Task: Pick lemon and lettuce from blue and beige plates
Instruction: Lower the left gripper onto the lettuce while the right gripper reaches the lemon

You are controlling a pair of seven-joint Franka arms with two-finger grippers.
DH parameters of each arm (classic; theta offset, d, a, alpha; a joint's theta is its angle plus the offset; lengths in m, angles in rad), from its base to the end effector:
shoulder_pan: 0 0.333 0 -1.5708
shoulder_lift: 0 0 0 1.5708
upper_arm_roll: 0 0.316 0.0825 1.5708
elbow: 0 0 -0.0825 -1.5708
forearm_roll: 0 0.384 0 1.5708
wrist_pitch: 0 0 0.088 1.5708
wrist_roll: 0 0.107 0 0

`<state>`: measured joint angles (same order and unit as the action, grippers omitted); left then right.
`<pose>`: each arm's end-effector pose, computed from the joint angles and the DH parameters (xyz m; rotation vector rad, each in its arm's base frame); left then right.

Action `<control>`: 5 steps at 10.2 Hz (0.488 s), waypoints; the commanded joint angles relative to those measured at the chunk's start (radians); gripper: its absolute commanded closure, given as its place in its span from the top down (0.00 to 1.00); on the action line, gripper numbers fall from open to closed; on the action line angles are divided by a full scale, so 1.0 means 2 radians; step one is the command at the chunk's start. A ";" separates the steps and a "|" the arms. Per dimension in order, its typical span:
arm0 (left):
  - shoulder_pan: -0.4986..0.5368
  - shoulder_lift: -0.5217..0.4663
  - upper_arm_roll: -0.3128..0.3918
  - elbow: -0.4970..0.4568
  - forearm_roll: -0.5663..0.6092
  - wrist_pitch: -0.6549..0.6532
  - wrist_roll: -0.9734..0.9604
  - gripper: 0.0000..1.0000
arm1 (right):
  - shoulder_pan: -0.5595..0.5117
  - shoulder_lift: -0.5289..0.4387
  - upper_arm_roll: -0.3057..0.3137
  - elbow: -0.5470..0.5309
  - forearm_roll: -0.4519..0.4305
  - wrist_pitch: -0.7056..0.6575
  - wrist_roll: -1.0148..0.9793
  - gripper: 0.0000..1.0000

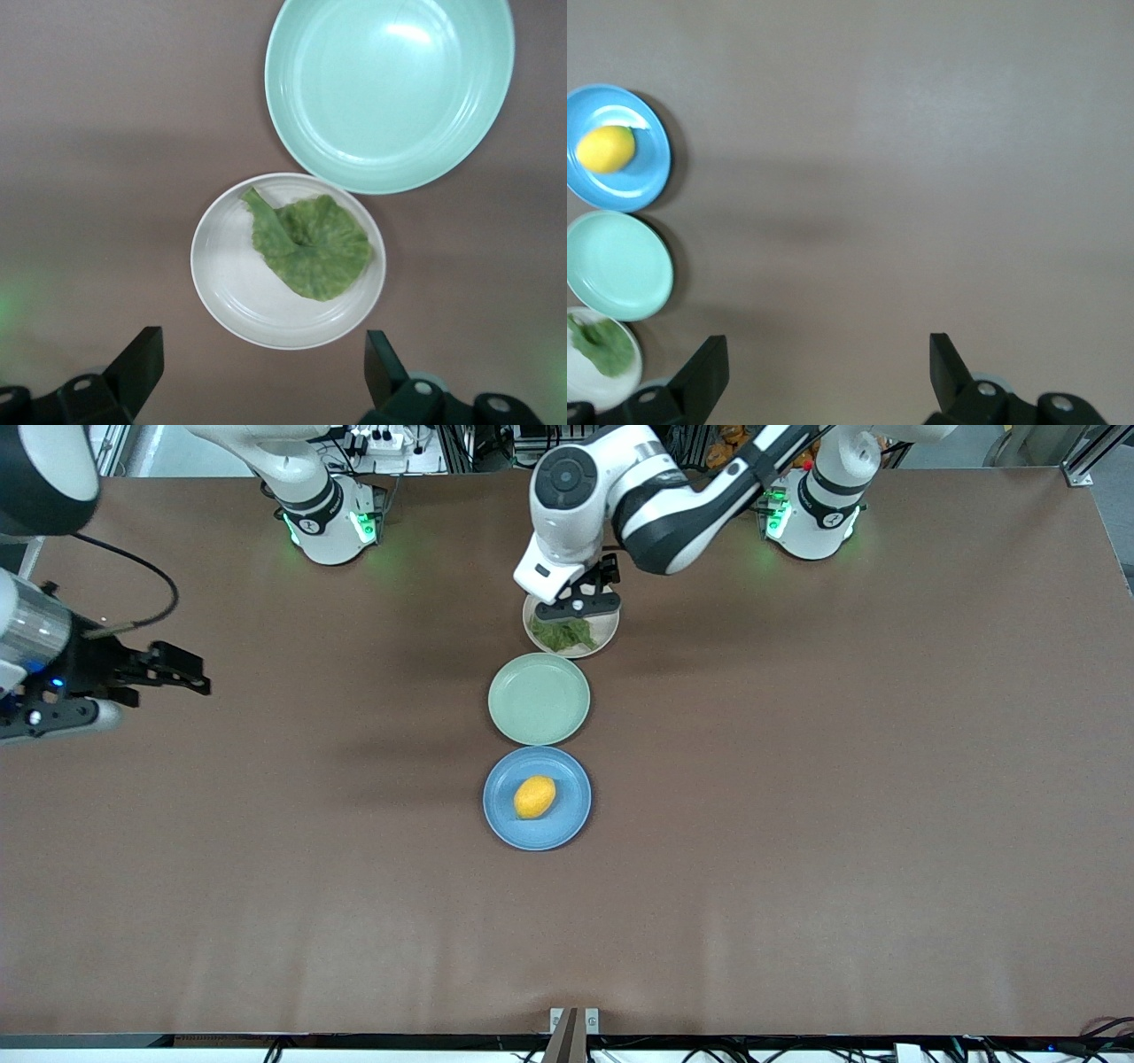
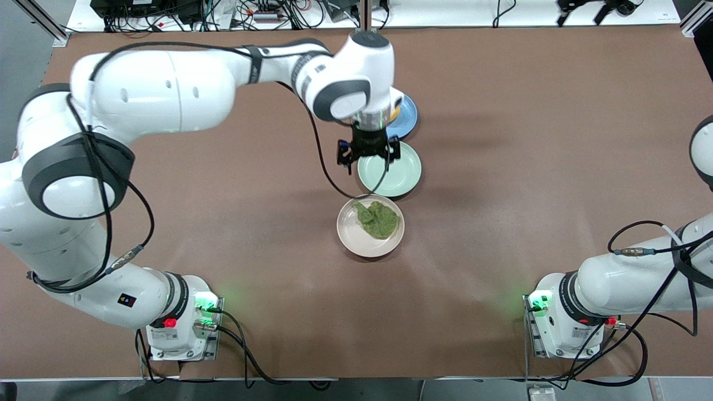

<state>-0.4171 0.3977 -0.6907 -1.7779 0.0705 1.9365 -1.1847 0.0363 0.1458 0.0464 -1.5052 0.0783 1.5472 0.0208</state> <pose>0.3110 -0.5372 0.3675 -3.0637 -0.1026 0.3563 0.5908 0.0556 0.5701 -3.0562 -0.0910 0.1651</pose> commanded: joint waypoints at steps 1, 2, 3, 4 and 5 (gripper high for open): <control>-0.027 0.044 -0.010 -0.011 0.076 0.016 -0.020 1.00 | 0.050 0.037 0.000 0.012 0.010 0.029 0.138 1.00; -0.025 0.046 -0.018 -0.031 0.086 0.043 -0.020 1.00 | 0.071 0.057 0.000 0.013 0.011 0.059 0.185 1.00; -0.025 0.044 -0.020 -0.053 0.087 0.076 -0.020 1.00 | 0.088 0.078 0.000 0.017 0.010 0.085 0.230 1.00; -0.025 0.044 -0.021 -0.073 0.087 0.114 -0.021 1.00 | 0.108 0.105 0.000 0.027 0.010 0.114 0.272 1.00; -0.025 0.044 -0.021 -0.098 0.087 0.153 -0.021 1.00 | 0.132 0.136 0.000 0.044 0.007 0.137 0.308 1.00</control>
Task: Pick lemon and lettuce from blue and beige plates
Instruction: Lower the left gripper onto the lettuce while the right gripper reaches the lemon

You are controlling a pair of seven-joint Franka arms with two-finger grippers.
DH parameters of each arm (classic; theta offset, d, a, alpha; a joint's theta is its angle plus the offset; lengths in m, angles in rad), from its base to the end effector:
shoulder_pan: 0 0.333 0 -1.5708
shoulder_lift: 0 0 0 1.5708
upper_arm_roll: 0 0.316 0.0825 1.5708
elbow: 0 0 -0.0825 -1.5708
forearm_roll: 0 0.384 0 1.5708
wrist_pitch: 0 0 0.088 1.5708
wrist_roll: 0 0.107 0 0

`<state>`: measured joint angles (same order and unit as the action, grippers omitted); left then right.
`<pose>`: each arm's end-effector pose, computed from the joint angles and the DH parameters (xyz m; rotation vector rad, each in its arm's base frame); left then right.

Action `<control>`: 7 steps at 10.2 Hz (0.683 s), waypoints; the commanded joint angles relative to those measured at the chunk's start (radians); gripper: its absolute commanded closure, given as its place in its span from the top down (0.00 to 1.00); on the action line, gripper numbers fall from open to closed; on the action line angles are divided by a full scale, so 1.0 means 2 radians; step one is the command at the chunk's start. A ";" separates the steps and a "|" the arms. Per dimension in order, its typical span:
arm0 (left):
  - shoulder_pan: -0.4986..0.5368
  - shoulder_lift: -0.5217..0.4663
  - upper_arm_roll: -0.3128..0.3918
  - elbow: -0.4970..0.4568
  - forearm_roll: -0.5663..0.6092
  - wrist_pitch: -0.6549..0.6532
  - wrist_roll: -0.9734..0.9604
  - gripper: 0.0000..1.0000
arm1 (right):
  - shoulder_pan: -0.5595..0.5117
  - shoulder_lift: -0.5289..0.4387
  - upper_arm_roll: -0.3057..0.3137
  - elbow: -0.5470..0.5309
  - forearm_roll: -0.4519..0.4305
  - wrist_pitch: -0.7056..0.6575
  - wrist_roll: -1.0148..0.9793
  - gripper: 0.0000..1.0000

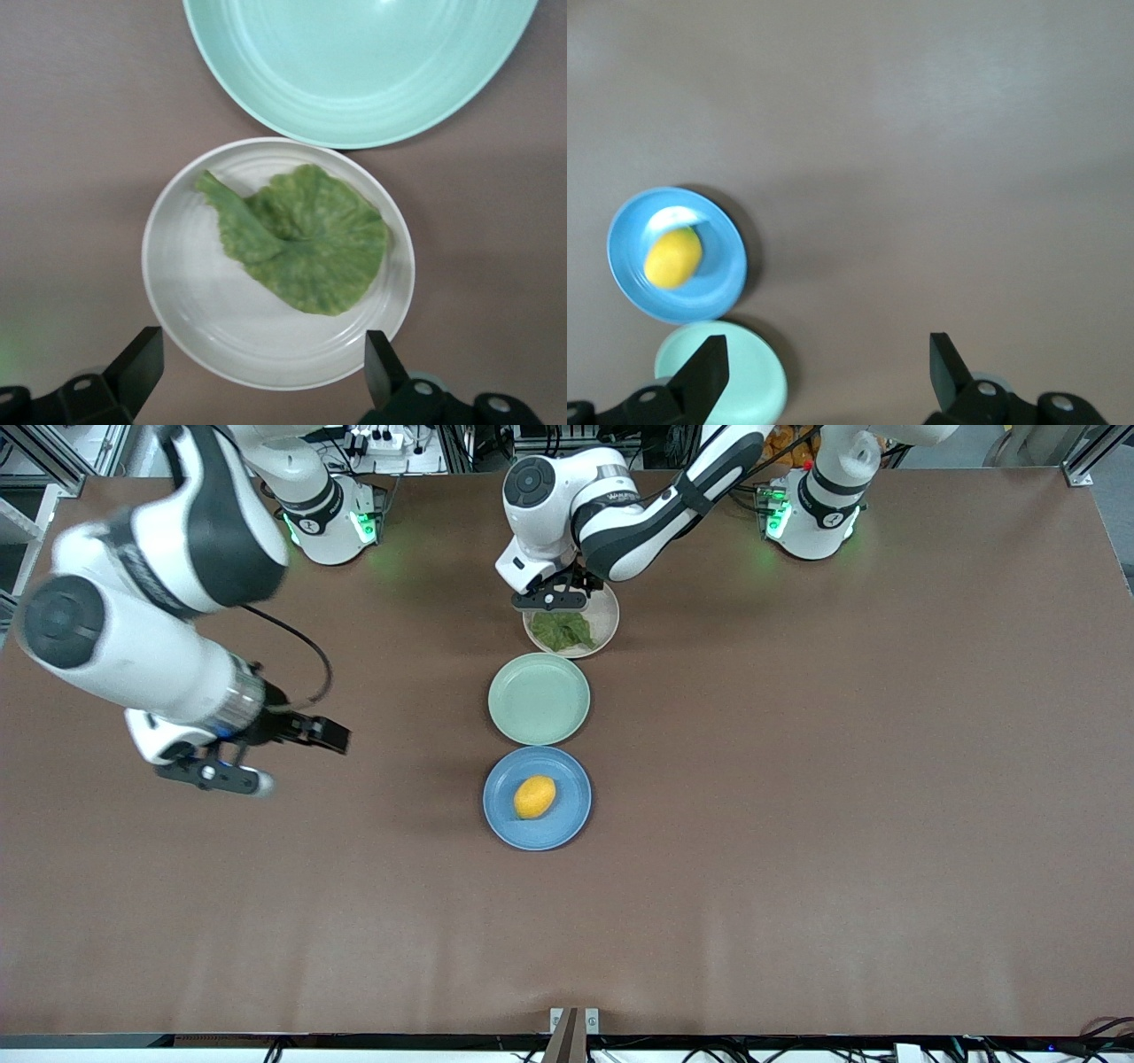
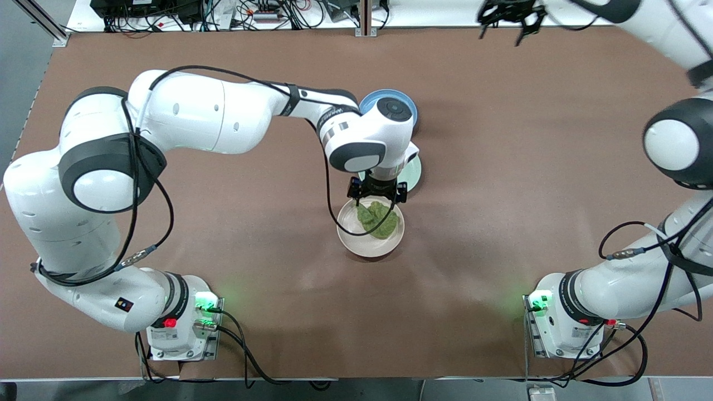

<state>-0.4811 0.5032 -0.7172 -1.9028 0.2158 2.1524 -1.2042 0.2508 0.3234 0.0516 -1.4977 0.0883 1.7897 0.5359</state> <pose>0.2521 -0.5575 0.2823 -3.0741 0.1266 0.2853 0.6250 0.1985 0.4822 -3.0338 0.3912 0.1071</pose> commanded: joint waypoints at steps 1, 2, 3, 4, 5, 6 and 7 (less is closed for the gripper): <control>0.007 -0.008 -0.007 -0.062 0.025 0.084 -0.012 1.00 | 0.045 0.082 -0.004 0.062 0.000 0.036 0.091 1.00; 0.007 -0.005 -0.007 -0.084 0.043 0.115 -0.012 1.00 | 0.059 0.112 -0.004 0.081 0.000 0.064 0.137 1.00; 0.007 0.003 -0.006 -0.095 0.061 0.129 -0.020 1.00 | 0.066 0.137 -0.004 0.092 0.002 0.098 0.185 1.00; 0.008 0.011 -0.005 -0.096 0.081 0.130 -0.030 0.99 | 0.075 0.157 -0.003 0.094 0.003 0.136 0.212 1.00; 0.008 0.017 -0.004 -0.096 0.090 0.130 -0.034 0.96 | 0.088 0.176 -0.003 0.094 0.003 0.167 0.230 1.00; 0.008 0.023 -0.003 -0.095 0.097 0.130 -0.033 0.94 | 0.101 0.192 -0.003 0.094 0.003 0.187 0.246 1.00; 0.009 0.027 0.001 -0.093 0.102 0.132 -0.034 0.93 | 0.110 0.206 -0.003 0.094 0.004 0.200 0.264 1.00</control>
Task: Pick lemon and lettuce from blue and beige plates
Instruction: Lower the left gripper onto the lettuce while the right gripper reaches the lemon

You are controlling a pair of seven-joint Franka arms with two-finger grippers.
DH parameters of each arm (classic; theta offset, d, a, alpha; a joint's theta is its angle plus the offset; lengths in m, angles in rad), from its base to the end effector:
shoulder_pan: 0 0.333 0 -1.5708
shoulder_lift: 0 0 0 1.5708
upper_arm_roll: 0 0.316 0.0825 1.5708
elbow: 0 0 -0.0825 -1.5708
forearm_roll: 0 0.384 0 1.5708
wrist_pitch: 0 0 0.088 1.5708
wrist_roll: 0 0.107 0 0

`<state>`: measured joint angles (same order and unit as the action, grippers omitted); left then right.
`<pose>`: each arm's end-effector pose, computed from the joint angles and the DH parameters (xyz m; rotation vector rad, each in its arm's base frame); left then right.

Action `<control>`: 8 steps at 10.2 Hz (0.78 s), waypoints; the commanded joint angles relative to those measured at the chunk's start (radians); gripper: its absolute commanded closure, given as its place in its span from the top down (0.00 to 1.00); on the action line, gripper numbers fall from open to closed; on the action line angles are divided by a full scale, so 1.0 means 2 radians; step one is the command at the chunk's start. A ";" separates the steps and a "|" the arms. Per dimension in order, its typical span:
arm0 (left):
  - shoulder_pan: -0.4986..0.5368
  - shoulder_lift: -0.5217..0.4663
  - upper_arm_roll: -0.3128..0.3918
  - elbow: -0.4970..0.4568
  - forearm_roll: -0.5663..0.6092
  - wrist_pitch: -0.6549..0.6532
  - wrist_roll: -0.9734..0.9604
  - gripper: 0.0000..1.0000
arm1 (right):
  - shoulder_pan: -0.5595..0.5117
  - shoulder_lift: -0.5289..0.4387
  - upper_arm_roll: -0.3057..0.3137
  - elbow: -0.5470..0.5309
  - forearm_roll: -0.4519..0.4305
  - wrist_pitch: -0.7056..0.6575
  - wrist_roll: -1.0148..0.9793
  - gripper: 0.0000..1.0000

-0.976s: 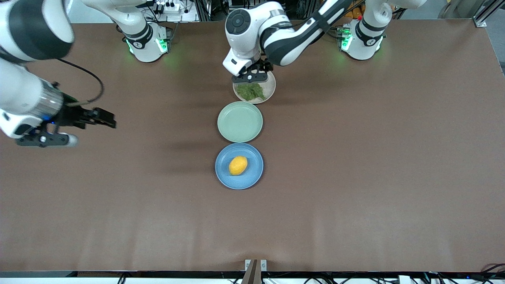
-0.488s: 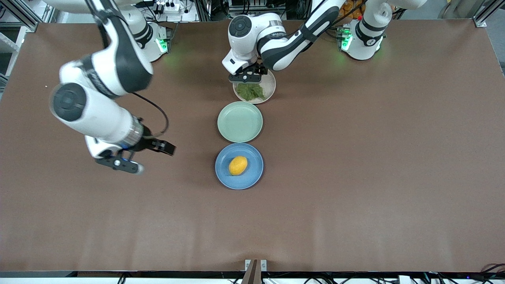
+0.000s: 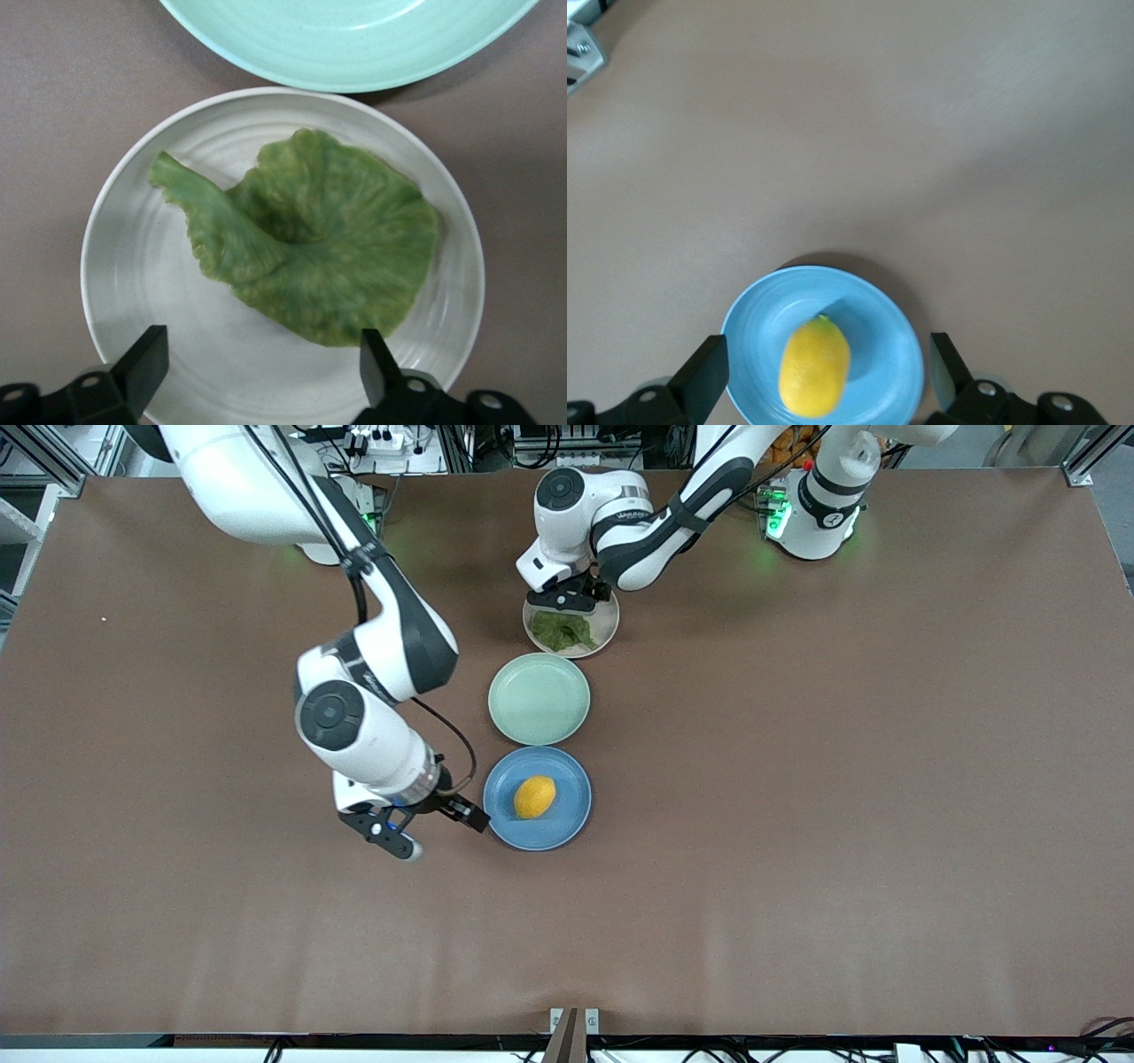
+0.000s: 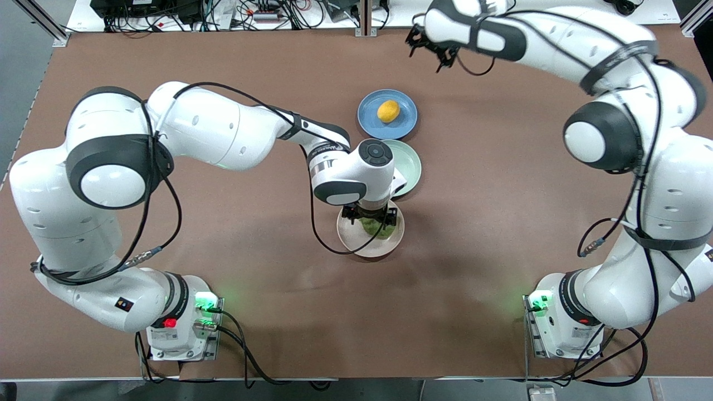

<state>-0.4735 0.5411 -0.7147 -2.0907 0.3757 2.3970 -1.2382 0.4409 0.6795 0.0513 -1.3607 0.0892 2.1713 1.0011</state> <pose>0.2172 -0.5310 0.2135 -3.1016 0.2827 0.1885 0.6579 0.3471 0.3330 -2.8535 0.8329 -0.0343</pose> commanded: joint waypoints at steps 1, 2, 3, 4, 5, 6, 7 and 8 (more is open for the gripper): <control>0.005 0.011 0.007 0.001 0.025 0.016 -0.017 0.93 | 0.026 0.041 -0.003 0.025 0.004 0.018 0.046 1.00; 0.005 0.012 0.014 0.001 0.025 0.026 -0.017 0.93 | 0.040 0.049 -0.003 0.025 0.004 0.023 0.053 1.00; 0.006 0.016 0.021 0.005 0.027 0.033 -0.016 0.92 | 0.046 0.057 -0.003 0.025 0.005 0.029 0.064 1.00; 0.005 0.023 0.033 0.006 0.027 0.049 -0.016 0.91 | 0.051 0.067 -0.003 0.025 0.005 0.049 0.072 1.00; 0.004 0.030 0.038 0.006 0.027 0.065 -0.016 0.90 | 0.053 0.077 -0.003 0.025 0.005 0.065 0.076 1.00; 0.004 0.035 0.040 0.007 0.026 0.069 -0.017 0.90 | 0.057 0.081 -0.003 0.025 0.004 0.069 0.077 1.00; 0.003 0.039 0.040 0.009 0.026 0.069 -0.020 0.88 | 0.058 0.083 -0.003 0.023 0.004 0.069 0.075 1.00; 0.003 0.040 0.040 0.009 0.026 0.069 -0.028 0.85 | 0.058 0.088 -0.003 0.023 0.004 0.069 0.073 1.00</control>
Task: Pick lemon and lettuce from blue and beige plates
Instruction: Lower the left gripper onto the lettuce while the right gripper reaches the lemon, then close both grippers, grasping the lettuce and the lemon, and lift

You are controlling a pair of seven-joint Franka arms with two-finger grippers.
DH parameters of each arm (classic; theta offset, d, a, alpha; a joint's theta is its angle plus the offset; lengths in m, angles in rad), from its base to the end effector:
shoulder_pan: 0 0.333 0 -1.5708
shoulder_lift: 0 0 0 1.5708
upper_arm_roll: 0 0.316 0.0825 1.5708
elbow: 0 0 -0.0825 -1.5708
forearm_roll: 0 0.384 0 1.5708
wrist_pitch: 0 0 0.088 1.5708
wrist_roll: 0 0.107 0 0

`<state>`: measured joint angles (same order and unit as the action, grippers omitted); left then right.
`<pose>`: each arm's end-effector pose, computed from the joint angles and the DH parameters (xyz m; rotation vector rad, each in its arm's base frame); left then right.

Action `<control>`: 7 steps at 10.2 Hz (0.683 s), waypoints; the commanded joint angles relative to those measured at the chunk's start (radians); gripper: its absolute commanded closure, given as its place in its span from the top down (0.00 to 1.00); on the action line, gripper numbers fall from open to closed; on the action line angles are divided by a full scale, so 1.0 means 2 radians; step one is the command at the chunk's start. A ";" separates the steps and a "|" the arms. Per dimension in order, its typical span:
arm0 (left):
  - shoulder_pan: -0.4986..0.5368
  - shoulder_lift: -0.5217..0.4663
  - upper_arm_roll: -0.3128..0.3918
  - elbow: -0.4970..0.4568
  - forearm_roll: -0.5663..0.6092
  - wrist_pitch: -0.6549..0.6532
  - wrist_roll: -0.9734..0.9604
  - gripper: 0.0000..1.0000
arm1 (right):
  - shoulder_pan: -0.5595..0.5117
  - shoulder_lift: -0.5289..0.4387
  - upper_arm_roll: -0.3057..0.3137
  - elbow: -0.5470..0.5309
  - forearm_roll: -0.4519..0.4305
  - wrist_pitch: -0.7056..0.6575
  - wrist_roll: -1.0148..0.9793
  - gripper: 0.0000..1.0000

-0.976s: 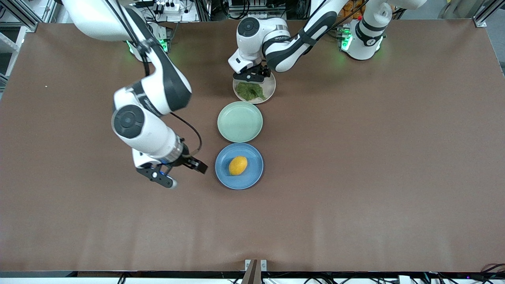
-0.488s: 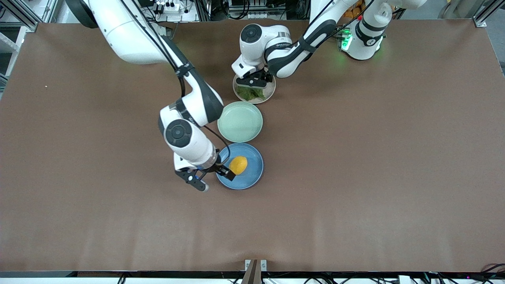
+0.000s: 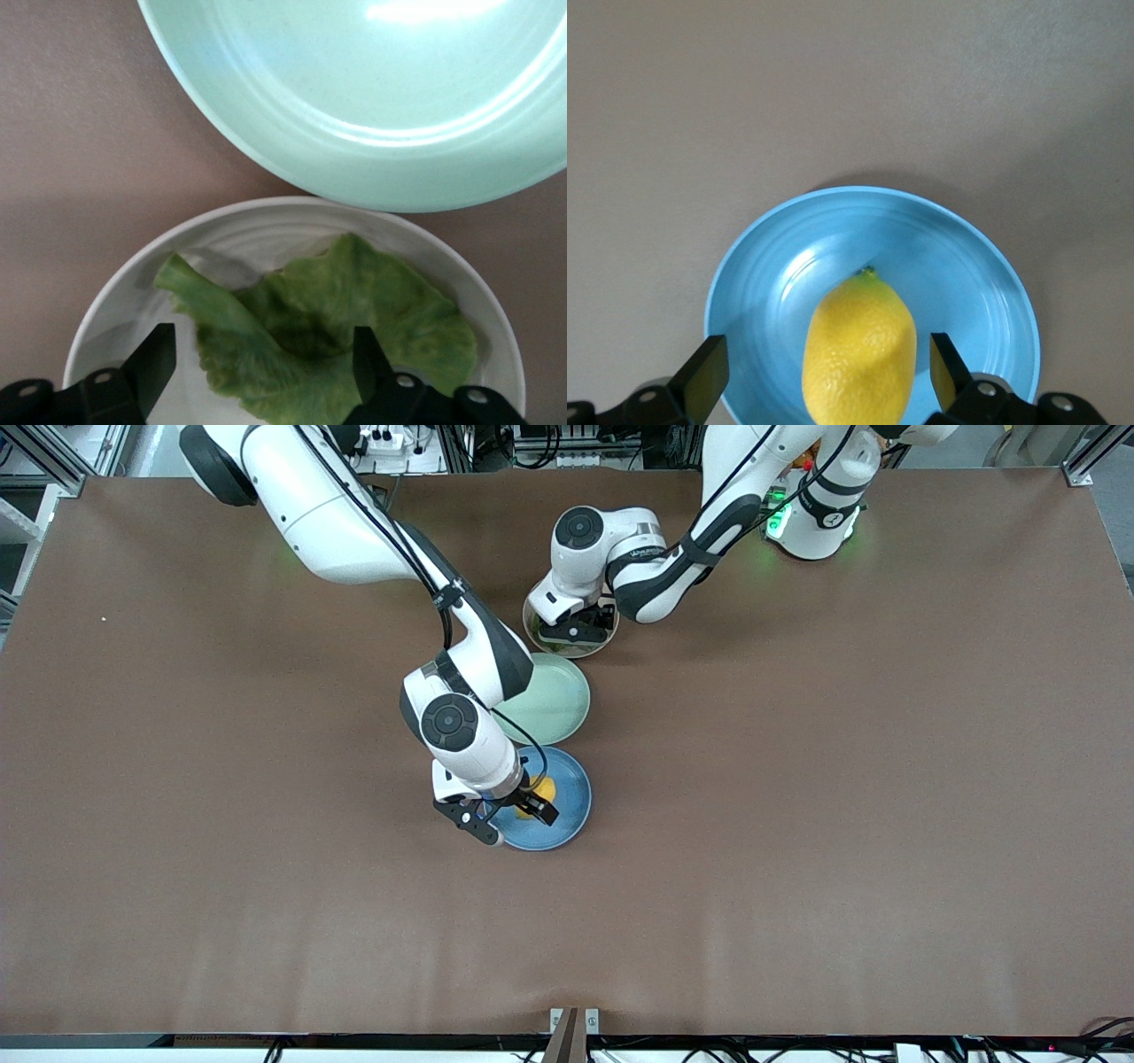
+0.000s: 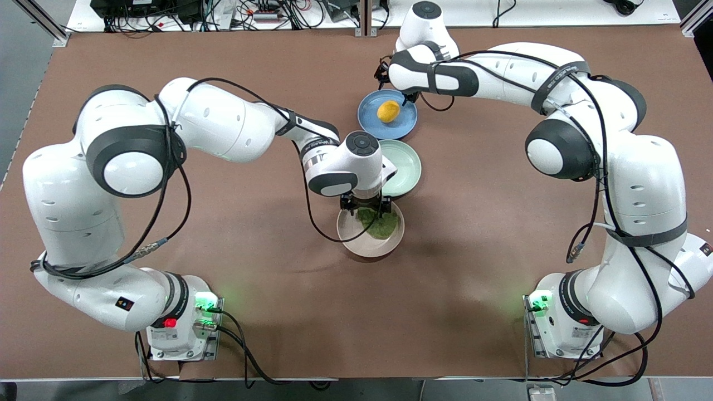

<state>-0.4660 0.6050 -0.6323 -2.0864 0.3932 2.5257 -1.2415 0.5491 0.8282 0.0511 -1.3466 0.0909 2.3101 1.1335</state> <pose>0.2577 -0.5181 0.1811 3.0896 -0.1584 -0.1797 0.6257 0.4195 0.2423 -2.8318 0.8902 -0.0085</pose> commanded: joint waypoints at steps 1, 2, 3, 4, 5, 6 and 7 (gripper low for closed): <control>-0.001 0.008 -0.001 0.008 0.017 0.005 -0.027 0.77 | 0.005 0.018 -0.003 0.014 0.002 0.000 0.008 1.00; -0.001 0.009 -0.001 0.007 0.017 0.005 -0.028 0.68 | 0.009 0.019 -0.003 0.014 0.002 0.000 0.009 1.00; -0.002 0.011 -0.001 0.007 0.017 0.005 -0.031 0.54 | 0.012 0.026 -0.003 0.014 0.001 0.001 0.012 1.00; -0.002 0.012 -0.001 0.007 0.017 0.005 -0.031 0.33 | 0.018 0.030 -0.003 0.014 0.001 0.002 0.012 1.00; -0.002 0.012 -0.001 0.007 0.017 0.005 -0.030 0.17 | 0.018 0.031 -0.003 0.014 0.001 0.001 0.011 1.00; -0.002 0.012 -0.001 0.006 0.017 0.005 -0.031 0.00 | 0.018 0.031 -0.003 0.014 0.001 0.001 0.006 0.82; -0.002 0.012 -0.001 0.005 0.018 0.003 -0.039 0.00 | 0.017 0.031 -0.003 0.015 0.001 0.001 0.005 0.60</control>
<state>-0.4696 0.6145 -0.6341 -2.0771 0.3932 2.5298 -1.2642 0.5802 0.8758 0.0511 -1.3462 0.0909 2.3129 1.1340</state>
